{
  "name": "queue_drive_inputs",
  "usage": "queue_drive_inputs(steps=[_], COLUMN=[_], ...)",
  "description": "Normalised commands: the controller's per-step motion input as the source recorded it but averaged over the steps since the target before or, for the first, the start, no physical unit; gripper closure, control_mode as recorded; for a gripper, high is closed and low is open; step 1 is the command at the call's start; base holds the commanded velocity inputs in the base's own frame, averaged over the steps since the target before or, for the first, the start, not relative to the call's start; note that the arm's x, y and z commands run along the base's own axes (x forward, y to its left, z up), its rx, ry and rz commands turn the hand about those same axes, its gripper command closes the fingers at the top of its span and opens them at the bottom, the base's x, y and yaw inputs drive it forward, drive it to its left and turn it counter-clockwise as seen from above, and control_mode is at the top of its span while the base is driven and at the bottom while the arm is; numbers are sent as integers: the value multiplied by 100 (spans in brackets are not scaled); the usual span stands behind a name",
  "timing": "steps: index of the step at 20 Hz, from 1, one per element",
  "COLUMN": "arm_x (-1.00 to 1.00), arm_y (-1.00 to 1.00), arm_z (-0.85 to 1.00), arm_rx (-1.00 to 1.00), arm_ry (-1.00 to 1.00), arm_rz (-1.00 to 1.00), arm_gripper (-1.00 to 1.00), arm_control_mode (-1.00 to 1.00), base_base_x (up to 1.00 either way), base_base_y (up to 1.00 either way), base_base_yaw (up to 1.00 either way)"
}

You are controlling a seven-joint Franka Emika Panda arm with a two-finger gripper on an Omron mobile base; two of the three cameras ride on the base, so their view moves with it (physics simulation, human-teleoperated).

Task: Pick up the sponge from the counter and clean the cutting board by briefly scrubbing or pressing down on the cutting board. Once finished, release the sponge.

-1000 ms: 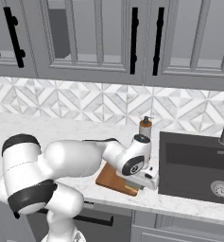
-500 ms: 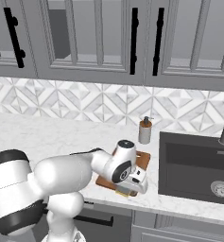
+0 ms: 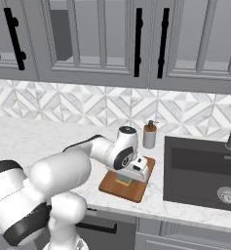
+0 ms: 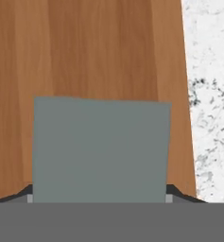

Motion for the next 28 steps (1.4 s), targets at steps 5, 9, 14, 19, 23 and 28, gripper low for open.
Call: queue_drive_inputs(steps=[5,9,14,19,23,28], arm_x=[74,46,47,33,9,-62], arm_y=[39,12,0,-1,-3,0], arm_z=[-30,-92,-98,-40,-19,-16], arm_rx=[0,0,1,6,4,0], arm_ry=[11,13,21,10,3,-44], arm_rz=[0,0,0,0,0,0], arm_gripper=[100,100,100,100,100,100], arm_control_mode=[-100,-100,-100,-100,-100,-100], base_base_x=[0,0,0,0,0,0], base_base_y=[0,0,0,0,0,0], base_base_yaw=[0,0,0,0,0,0])
